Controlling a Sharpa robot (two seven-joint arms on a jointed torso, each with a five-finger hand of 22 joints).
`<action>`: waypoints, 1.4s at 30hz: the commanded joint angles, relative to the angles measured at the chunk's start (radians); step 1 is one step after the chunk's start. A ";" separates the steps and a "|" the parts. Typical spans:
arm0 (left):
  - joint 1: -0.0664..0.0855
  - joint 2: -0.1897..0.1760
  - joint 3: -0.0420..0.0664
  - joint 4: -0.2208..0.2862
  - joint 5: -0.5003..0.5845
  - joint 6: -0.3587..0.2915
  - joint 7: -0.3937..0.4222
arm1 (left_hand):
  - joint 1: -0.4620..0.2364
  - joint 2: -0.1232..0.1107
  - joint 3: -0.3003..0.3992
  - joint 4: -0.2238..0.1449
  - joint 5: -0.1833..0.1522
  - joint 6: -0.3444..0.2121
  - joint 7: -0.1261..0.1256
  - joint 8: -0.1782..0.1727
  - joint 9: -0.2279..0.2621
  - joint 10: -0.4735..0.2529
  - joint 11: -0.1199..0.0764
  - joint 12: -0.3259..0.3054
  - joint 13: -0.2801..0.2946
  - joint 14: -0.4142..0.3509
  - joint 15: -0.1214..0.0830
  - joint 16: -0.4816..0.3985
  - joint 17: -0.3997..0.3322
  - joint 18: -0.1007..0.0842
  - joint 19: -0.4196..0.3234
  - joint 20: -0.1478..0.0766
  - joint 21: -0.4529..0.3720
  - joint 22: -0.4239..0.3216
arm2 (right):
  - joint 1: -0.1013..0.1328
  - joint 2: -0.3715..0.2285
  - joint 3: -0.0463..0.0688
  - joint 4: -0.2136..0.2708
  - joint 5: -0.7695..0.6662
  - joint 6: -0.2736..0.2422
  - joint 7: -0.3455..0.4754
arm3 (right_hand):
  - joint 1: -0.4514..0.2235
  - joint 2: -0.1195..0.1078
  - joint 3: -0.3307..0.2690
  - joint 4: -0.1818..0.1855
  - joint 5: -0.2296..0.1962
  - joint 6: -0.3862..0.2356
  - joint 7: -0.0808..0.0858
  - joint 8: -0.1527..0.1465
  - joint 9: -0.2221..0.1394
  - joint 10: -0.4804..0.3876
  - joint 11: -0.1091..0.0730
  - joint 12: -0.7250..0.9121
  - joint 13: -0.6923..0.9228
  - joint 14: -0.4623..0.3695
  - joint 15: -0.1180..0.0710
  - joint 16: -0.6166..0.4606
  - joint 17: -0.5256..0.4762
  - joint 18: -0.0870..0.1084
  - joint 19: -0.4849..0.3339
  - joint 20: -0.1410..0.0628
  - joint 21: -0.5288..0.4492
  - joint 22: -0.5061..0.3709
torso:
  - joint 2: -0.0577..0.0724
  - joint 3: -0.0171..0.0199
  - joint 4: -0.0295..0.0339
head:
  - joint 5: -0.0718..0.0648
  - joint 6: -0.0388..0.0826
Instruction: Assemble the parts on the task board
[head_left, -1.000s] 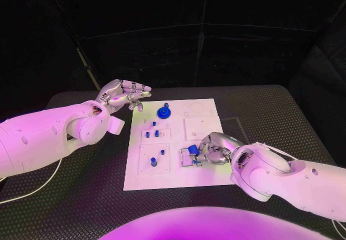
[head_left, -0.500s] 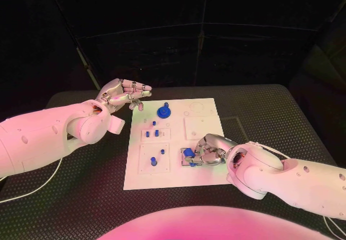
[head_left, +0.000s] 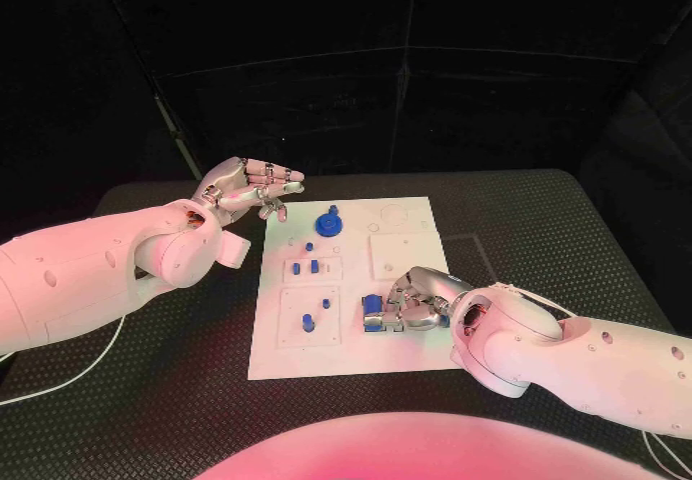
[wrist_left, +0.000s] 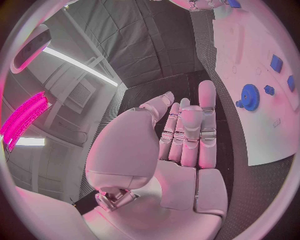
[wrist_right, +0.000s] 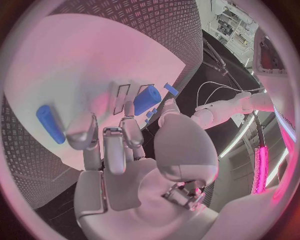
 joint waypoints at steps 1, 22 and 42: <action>0.002 -0.001 0.001 0.001 0.006 0.006 0.003 | -0.001 0.012 -0.006 -0.001 -0.003 -0.009 -0.001 0.006 0.000 -0.008 0.001 0.007 0.002 -0.008 0.000 -0.005 0.000 0.014 -0.005 0.004 -0.005 -0.001 | 0.001 -0.001 0.000 0.003 0.000 -0.012 0.011 | -0.003 -0.001 0.011 -0.001 0.017 -0.004 -0.002 -0.002 0.003 -0.006 0.001 -0.006 -0.001 0.082 0.000 -0.002 0.152 0.002 -0.004 0.002 -0.003 0.001 | 0.000 0.0002 -0.0001 | -0.002 0.001; 0.002 -0.002 0.001 0.001 0.006 0.007 0.003 | -0.001 0.012 -0.006 -0.001 -0.003 -0.009 -0.001 0.006 0.000 -0.008 0.001 0.007 0.002 -0.008 0.000 -0.005 0.000 0.014 -0.005 0.004 -0.005 -0.001 | 0.001 0.002 0.000 0.001 -0.062 -0.013 0.004 | 0.289 0.099 0.079 -0.089 0.168 0.052 -0.031 0.030 0.032 0.032 -0.024 0.039 0.043 0.091 -0.021 0.016 0.190 -0.008 0.025 -0.016 0.028 0.060 | 0.001 0.0007 0.0005 | -0.003 0.001; 0.001 -0.002 0.001 -0.004 0.006 0.009 0.002 | -0.001 0.012 -0.006 -0.001 -0.003 -0.009 -0.001 0.006 0.000 -0.008 0.001 0.007 0.002 -0.008 0.000 -0.005 0.000 0.014 -0.005 0.004 -0.005 -0.001 | 0.001 -0.132 0.002 0.077 -0.025 -0.186 0.040 | 0.248 0.074 -0.003 -0.028 0.230 -0.013 0.001 -0.029 -0.004 0.025 0.002 0.030 0.037 0.088 -0.001 0.011 0.181 -0.007 0.019 -0.002 0.021 0.050 | -0.001 0.0019 -0.0018 | -0.008 0.011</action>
